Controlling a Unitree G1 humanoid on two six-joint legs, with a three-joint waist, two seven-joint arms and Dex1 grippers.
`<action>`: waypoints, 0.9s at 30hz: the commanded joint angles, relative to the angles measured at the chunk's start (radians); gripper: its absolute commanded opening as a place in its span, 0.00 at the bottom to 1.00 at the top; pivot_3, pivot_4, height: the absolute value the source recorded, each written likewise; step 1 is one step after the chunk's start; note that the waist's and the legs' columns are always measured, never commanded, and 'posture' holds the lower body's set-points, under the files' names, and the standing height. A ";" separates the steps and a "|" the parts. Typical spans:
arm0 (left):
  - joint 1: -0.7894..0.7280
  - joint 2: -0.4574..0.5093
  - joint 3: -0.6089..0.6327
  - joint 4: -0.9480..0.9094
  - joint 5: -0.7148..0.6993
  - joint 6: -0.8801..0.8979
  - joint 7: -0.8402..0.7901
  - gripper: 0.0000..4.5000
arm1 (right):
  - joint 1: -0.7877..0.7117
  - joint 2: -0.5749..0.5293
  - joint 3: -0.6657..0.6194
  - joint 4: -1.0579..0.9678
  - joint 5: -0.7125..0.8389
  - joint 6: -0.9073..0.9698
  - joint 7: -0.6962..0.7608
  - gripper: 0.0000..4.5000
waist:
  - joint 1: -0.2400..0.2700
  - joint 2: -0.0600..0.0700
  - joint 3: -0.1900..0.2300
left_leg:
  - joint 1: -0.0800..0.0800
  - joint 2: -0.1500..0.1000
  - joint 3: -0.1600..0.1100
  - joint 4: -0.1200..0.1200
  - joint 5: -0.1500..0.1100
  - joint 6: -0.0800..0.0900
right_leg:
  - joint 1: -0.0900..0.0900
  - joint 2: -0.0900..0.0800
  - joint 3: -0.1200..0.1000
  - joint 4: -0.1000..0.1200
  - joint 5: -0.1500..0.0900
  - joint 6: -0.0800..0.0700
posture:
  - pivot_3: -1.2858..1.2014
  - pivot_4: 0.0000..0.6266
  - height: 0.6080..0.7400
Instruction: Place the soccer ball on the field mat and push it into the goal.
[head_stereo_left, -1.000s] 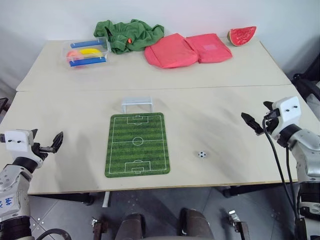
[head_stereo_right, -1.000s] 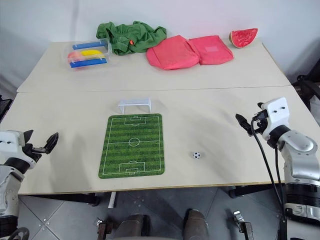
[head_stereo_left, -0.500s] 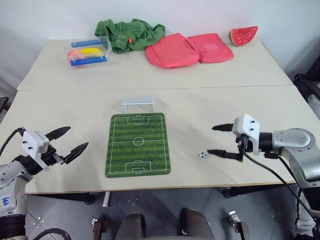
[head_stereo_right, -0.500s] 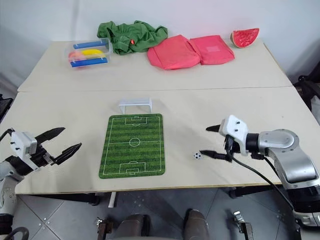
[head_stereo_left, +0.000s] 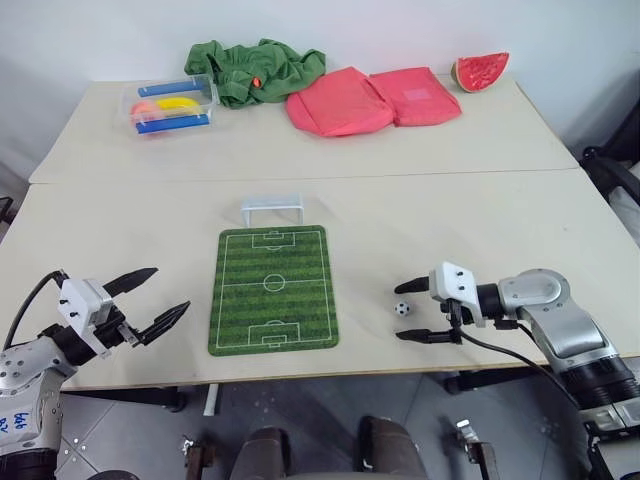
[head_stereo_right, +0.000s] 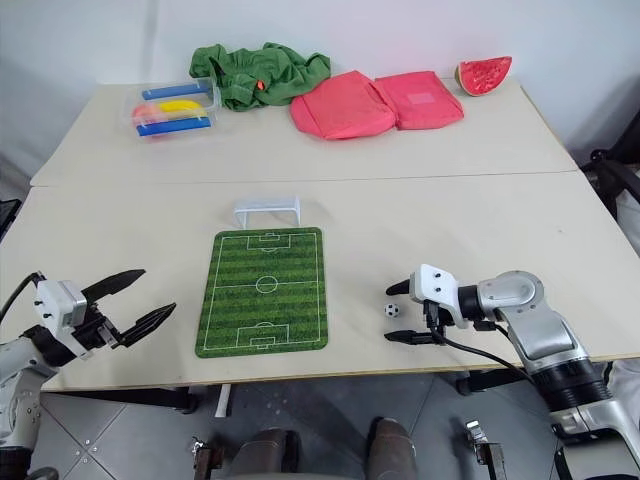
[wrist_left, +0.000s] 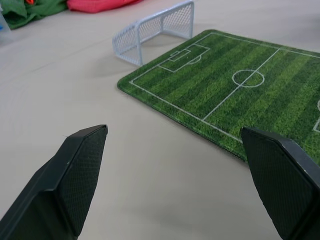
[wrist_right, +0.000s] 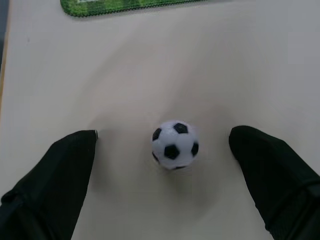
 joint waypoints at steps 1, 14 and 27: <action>0.010 0.008 0.033 -0.039 -0.019 0.000 0.014 1.00 | -0.008 0.015 0.010 0.059 -0.033 -0.059 0.005 0.79 | 0.000 0.000 0.000 | 0.000 0.000 0.000 0.000 0.000 0.000 | 0.000 0.000 0.000 0.000 0.000 0.000 | 0.52 0.24 1.00; 0.000 0.009 0.014 -0.027 -0.045 -0.010 -0.039 1.00 | -0.081 0.044 -0.048 0.005 0.042 -0.006 0.007 0.19 | 0.002 0.001 0.000 | -0.001 0.007 0.001 0.005 -0.002 -0.003 | -0.001 0.007 0.001 0.000 0.002 -0.003 | 0.52 0.24 1.00; 0.059 0.010 0.061 0.067 -0.175 -0.088 -0.358 1.00 | -0.295 0.340 0.250 -0.269 0.052 0.372 -0.084 0.19 | 0.002 0.002 0.001 | -0.002 0.009 0.003 0.004 -0.004 -0.004 | -0.004 0.009 0.002 0.001 0.002 -0.004 | 0.52 0.24 1.00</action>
